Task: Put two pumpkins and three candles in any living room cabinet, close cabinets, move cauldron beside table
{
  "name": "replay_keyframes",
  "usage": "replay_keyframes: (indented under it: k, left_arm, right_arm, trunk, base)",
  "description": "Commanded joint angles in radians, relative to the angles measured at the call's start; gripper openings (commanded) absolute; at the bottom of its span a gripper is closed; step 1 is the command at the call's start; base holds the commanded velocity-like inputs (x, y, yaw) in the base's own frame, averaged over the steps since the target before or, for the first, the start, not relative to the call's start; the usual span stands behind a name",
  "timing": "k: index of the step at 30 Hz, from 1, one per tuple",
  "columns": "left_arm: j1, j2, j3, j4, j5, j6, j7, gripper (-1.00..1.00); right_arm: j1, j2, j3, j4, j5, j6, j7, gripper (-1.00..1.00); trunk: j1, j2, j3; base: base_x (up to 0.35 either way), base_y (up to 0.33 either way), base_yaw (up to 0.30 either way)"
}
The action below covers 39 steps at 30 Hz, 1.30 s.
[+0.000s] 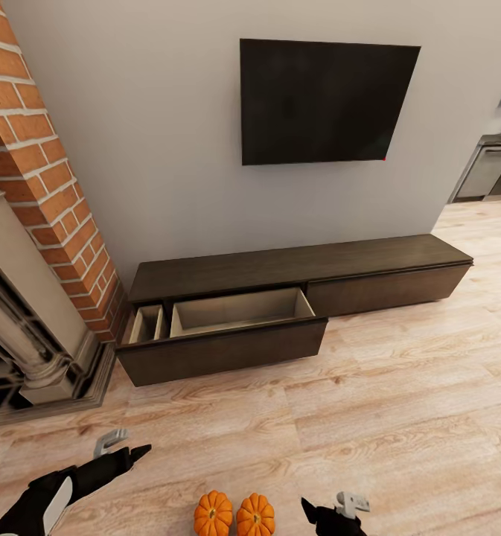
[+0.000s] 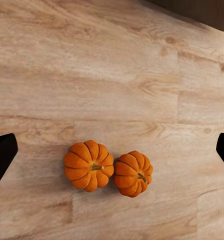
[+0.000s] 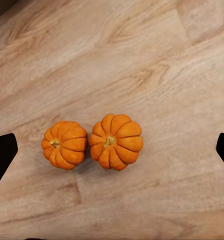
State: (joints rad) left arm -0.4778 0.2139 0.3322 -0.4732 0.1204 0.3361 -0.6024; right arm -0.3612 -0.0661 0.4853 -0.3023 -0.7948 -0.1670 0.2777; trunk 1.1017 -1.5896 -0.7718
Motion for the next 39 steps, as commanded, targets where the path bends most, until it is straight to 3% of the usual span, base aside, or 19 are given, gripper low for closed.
replay_keyframes:
  k: [1, 5, 9, 39]
  left_arm:
    - [-0.001, 0.011, 0.022, 0.001, 0.007, 0.009, -0.009, 1.00]
    - [0.000, 0.027, 0.066, 0.008, 0.006, 0.004, -0.043, 1.00]
    - [0.004, 0.032, 0.077, 0.010, 0.007, 0.000, -0.059, 1.00]
    - [0.007, 0.036, 0.083, 0.011, 0.008, 0.002, -0.062, 1.00]
  right_arm:
    - [-0.001, 0.000, 0.008, 0.004, -0.011, -0.005, 0.003, 1.00]
    - [-0.001, 0.000, 0.008, 0.008, -0.011, -0.005, 0.003, 1.00]
    - [-0.001, 0.000, 0.009, 0.009, -0.011, -0.005, 0.004, 1.00]
    - [-0.001, -0.001, 0.008, 0.008, -0.017, -0.018, 0.018, 1.00]
  trunk:
    - [0.000, 0.000, -0.001]
    - [0.000, 0.000, -0.001]
    - [0.000, 0.000, -0.001]
    - [0.115, -0.210, -0.095]
  base:
    - [0.000, 0.000, 0.000]
    - [0.000, 0.000, 0.000]
    - [0.000, 0.000, 0.000]
    - [0.000, 0.000, 0.000]
